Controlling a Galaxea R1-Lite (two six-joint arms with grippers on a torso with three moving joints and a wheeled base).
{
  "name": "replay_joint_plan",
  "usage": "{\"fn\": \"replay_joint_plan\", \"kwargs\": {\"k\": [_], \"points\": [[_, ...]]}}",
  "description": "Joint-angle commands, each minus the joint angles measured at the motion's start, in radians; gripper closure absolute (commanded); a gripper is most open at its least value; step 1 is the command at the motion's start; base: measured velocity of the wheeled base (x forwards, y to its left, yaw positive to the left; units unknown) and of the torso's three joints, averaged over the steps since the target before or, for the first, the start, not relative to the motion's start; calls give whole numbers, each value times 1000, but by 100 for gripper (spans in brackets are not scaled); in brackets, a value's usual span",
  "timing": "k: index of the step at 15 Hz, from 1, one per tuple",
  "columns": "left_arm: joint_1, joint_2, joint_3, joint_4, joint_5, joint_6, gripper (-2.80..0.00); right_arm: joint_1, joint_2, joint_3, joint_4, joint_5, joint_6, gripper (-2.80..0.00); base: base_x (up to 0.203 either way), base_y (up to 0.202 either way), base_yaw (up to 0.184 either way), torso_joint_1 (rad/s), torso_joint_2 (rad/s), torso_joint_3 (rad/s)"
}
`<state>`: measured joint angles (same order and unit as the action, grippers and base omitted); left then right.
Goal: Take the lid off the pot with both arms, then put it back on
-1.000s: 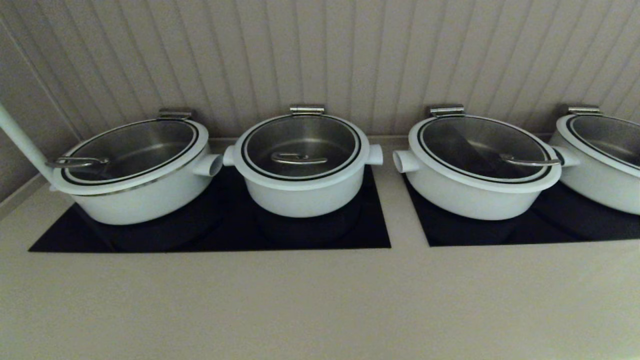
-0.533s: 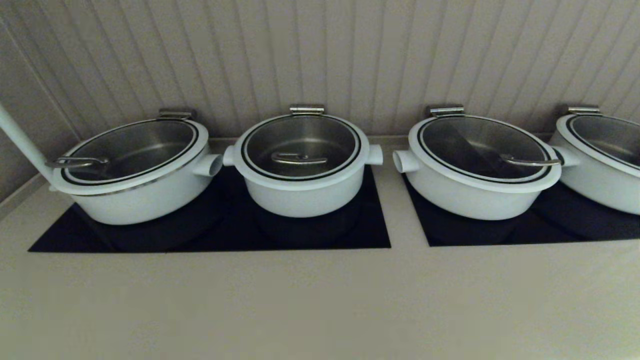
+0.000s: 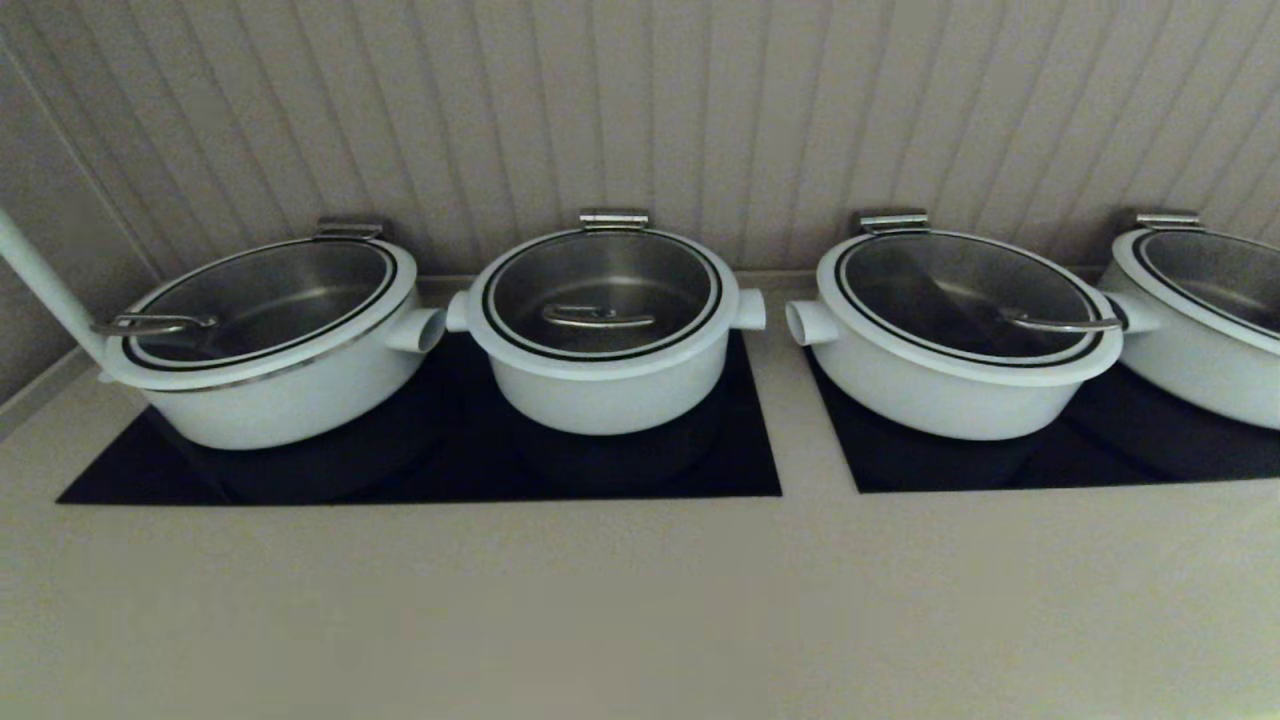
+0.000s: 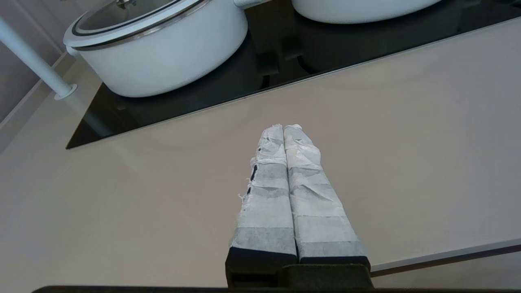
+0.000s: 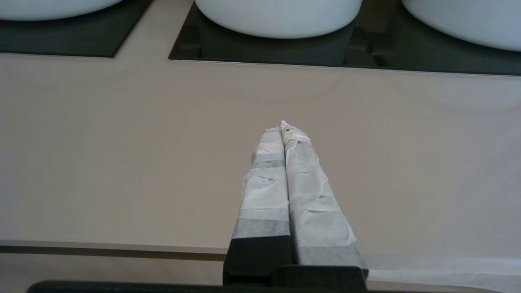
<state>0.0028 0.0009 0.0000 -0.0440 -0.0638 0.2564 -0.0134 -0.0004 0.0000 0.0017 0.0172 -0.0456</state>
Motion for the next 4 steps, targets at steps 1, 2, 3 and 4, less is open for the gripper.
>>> {"fn": "replay_joint_plan", "kwargs": {"k": [1,2,3,4], "points": [[0,1,0,0,-1,1,0,-1,0,0,-2,0,1,0,0,0,0,0,0,0],[0,1,0,0,-1,1,0,-1,0,0,-2,0,1,0,0,0,0,0,0,0],[0,1,0,0,-1,1,0,-2,0,0,-2,0,1,0,0,0,0,0,0,0],[0,0,0,0,-1,1,0,-2,0,0,-2,0,1,0,0,0,0,0,0,0]]}}
